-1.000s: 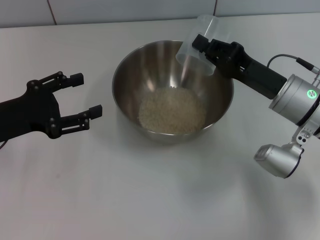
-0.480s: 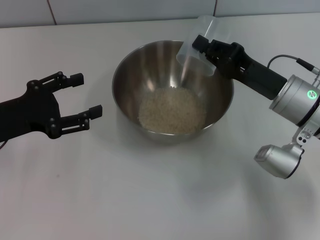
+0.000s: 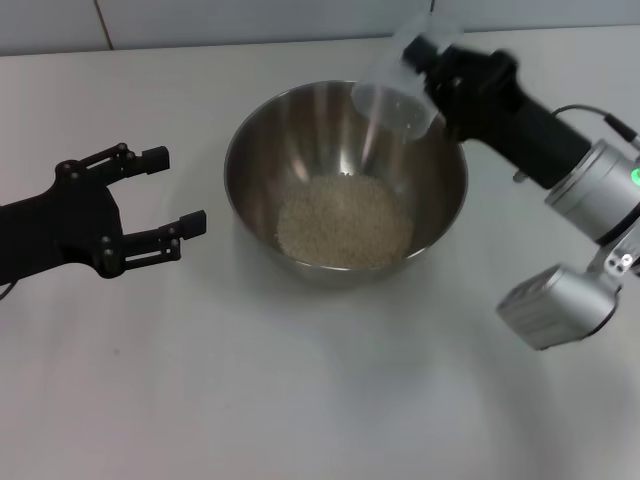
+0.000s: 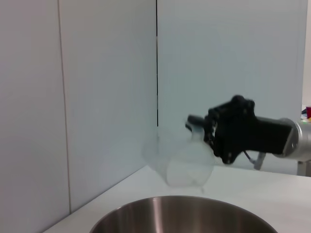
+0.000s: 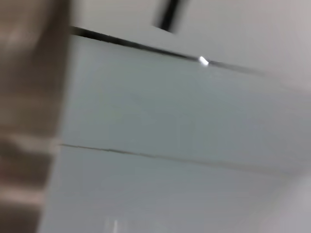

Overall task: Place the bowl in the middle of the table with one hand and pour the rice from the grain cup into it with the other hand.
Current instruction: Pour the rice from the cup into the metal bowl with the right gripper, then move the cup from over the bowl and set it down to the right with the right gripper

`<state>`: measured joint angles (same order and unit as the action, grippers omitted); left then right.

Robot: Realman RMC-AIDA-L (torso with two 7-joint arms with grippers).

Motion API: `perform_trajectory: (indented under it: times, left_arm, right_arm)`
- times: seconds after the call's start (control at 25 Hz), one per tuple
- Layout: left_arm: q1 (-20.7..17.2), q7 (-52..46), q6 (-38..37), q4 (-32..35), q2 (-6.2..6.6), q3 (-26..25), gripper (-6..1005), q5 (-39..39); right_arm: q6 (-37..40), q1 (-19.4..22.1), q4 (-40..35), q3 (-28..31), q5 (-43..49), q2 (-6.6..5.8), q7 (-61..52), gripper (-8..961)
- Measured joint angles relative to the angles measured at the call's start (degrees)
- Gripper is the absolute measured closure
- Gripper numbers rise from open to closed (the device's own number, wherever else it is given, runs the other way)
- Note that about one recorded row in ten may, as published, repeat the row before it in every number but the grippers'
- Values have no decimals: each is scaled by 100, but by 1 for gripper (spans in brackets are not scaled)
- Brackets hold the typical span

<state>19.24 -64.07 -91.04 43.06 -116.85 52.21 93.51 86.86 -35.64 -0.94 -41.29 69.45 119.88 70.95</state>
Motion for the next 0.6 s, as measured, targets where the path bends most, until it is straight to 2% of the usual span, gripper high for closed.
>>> perform_trajectory:
  times: [0.44, 0.6]
  left_arm:
    - [0, 0, -23, 10, -4, 0, 160, -10]
    - [0, 0, -28, 11, -5, 0, 160, -7]
  right_arm:
    - [139, 135, 23, 1685, -9, -23, -3421, 947]
    - [104, 258, -5, 2035, -11, -45, -4534, 947]
